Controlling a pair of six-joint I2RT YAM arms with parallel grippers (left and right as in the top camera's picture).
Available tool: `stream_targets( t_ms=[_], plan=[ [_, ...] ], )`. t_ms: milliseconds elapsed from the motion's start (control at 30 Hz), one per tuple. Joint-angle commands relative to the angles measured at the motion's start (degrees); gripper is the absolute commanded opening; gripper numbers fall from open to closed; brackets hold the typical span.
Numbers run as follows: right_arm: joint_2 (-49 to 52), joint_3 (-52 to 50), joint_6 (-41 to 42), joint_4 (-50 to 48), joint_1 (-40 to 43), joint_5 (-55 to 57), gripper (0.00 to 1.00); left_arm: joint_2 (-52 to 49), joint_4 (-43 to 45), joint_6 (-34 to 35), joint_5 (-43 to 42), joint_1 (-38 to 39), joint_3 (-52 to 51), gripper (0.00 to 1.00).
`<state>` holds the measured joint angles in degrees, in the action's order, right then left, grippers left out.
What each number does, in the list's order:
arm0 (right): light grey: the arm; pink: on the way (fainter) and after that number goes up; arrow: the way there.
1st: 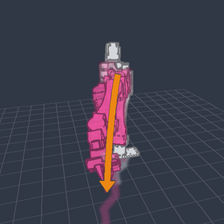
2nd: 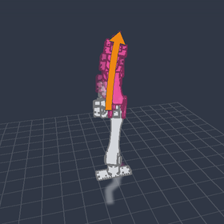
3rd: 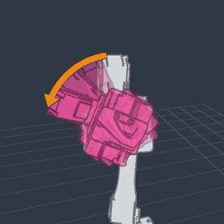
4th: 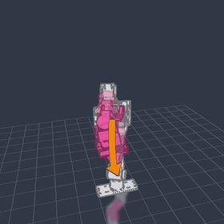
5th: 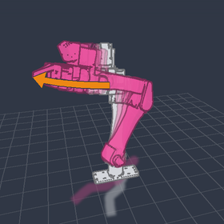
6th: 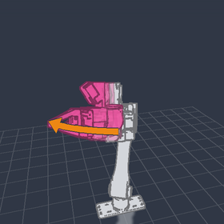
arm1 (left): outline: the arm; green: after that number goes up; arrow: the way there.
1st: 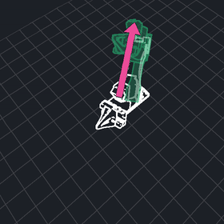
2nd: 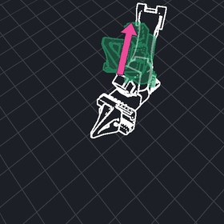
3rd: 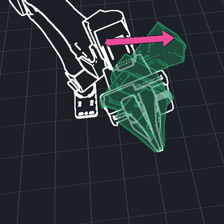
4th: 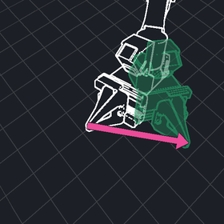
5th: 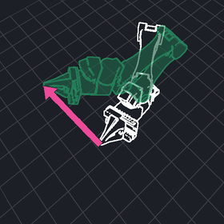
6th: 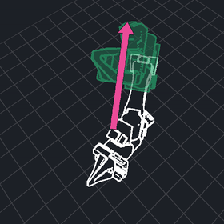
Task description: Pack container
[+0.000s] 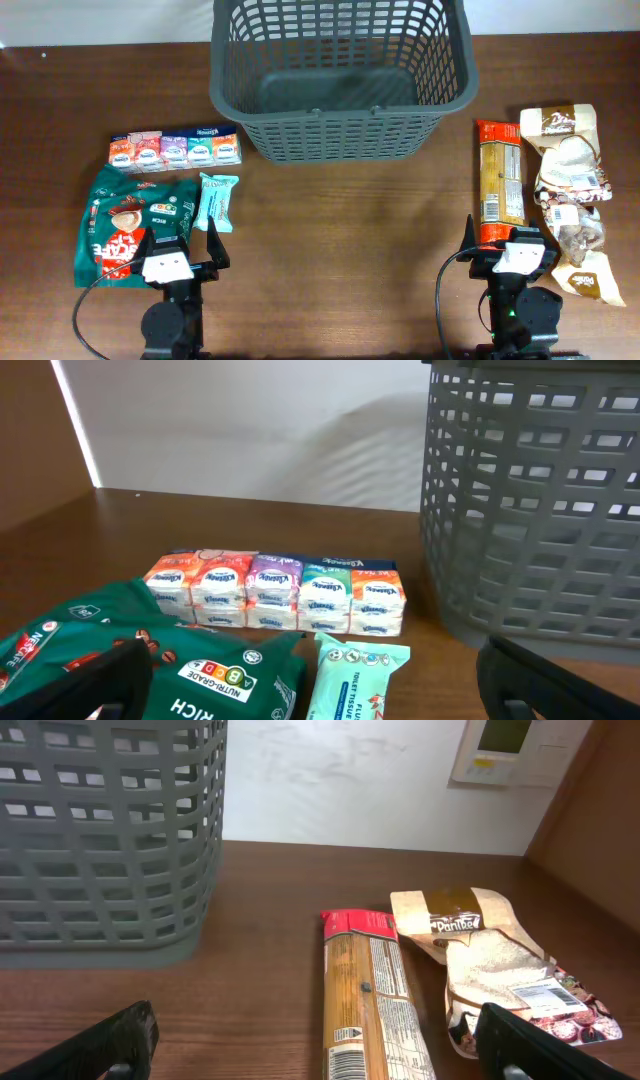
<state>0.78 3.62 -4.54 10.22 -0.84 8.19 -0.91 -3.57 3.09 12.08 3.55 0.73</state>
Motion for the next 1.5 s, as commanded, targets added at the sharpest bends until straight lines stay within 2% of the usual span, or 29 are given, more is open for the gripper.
stream_targets(
  t_ms=[0,800,900,1000,1100,1233,1467],
  plan=[
    [-0.6,-0.6,0.1,-0.2,-0.3,1.3,0.99,0.1,-0.1,0.3,0.2,-0.3,-0.2,0.99],
    [-0.6,-0.6,0.7,-0.2,-0.3,1.0,0.98,-0.2,0.0,0.3,2.3,-0.3,-0.2,0.99],
    [-0.6,-0.6,2.3,-0.2,-0.3,-3.4,0.99,-1.4,0.0,0.3,2.1,-0.3,-0.2,1.0],
    [-0.6,-0.4,2.3,0.1,-0.3,-13.3,0.99,-2.7,-2.8,0.4,2.1,-0.3,1.4,1.0],
    [0.3,1.9,2.3,3.9,-0.3,-19.7,0.99,-4.5,-7.9,0.3,2.2,-0.3,6.1,0.99],
    [5.7,10.8,0.8,14.4,-0.3,-19.7,0.99,-10.3,-15.0,0.4,4.4,-0.3,16.7,0.99],
    [27.1,37.1,-2.8,25.4,-0.3,-14.5,0.99,-32.4,-22.4,0.3,8.7,-0.3,41.4,0.99]
  ],
)
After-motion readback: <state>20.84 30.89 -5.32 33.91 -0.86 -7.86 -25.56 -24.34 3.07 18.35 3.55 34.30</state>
